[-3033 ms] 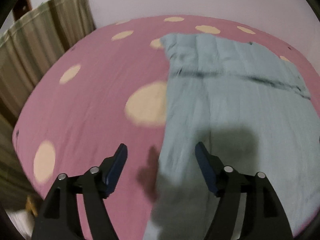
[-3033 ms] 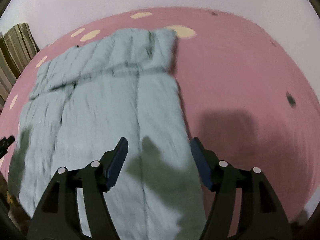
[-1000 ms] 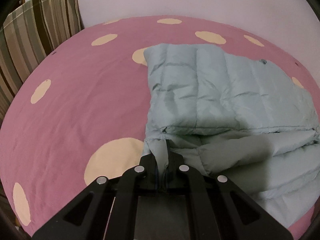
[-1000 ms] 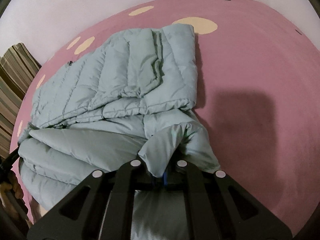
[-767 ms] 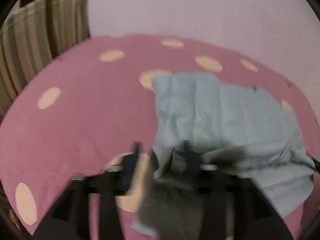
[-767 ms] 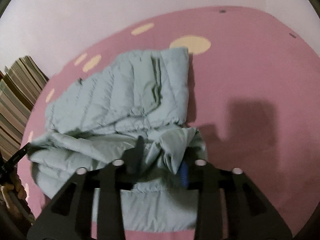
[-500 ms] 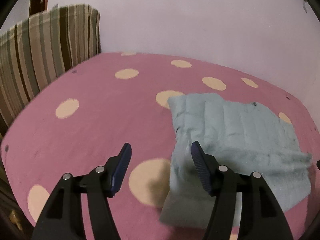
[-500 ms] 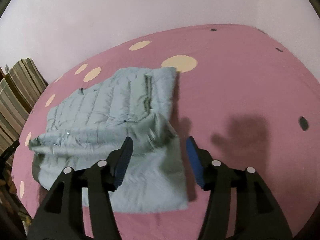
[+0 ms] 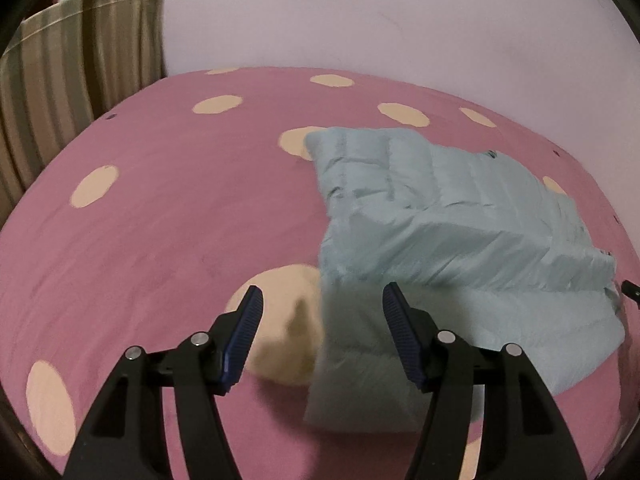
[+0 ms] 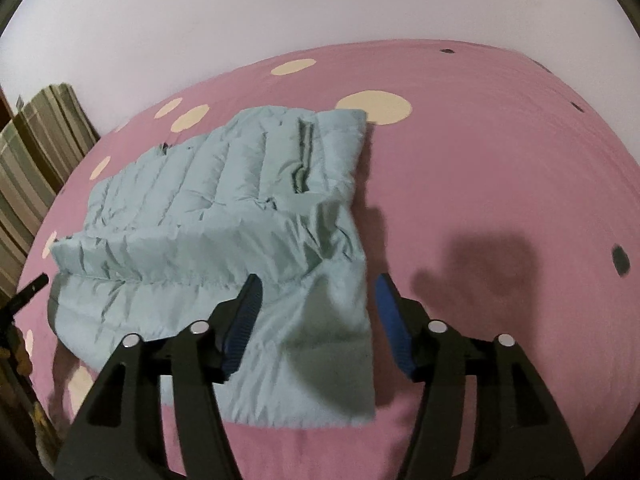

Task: Fold large clothes

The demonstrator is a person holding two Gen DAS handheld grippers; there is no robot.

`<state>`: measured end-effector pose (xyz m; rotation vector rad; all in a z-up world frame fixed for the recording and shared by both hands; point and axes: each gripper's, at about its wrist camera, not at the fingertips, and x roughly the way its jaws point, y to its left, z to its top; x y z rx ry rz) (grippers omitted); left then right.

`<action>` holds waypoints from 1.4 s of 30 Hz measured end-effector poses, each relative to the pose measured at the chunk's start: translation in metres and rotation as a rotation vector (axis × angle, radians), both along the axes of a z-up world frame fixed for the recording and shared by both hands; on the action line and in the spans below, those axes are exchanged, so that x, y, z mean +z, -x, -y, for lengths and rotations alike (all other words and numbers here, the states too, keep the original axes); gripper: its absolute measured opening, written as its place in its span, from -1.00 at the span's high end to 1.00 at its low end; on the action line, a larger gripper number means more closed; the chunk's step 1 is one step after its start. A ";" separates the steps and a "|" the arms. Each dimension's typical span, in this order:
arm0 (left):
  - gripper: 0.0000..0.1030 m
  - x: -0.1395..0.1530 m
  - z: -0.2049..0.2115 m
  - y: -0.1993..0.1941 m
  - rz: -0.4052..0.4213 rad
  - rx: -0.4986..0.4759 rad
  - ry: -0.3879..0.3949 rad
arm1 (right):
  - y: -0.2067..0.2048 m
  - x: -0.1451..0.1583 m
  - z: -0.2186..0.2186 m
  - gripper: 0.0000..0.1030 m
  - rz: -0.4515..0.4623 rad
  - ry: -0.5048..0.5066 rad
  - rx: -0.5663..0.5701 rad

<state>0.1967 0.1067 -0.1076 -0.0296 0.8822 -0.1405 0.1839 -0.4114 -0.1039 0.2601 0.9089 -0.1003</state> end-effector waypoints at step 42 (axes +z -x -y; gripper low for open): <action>0.94 0.101 0.076 -0.109 0.312 -0.020 -0.266 | -0.102 0.099 0.002 0.93 0.255 0.144 -0.013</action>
